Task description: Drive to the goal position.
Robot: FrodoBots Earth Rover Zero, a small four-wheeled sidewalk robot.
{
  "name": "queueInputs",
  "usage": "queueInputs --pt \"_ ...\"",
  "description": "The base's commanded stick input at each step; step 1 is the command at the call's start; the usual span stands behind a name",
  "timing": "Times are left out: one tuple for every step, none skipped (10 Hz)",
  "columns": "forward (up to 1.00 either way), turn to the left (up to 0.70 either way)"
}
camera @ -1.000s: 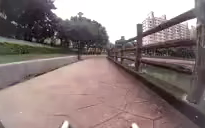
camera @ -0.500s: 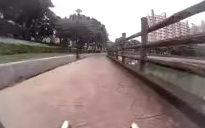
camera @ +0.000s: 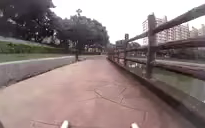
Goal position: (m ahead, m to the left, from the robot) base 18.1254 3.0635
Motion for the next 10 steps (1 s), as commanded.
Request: queueInputs --pt "0.7 0.0" --pt "0.7 0.0" --pt "0.7 0.0" --pt "0.7 0.0" --pt "0.7 0.0" --pt "0.7 0.0" --pt "0.7 0.0" --pt "0.7 0.0" --pt "0.7 0.0" --pt "0.7 0.0"
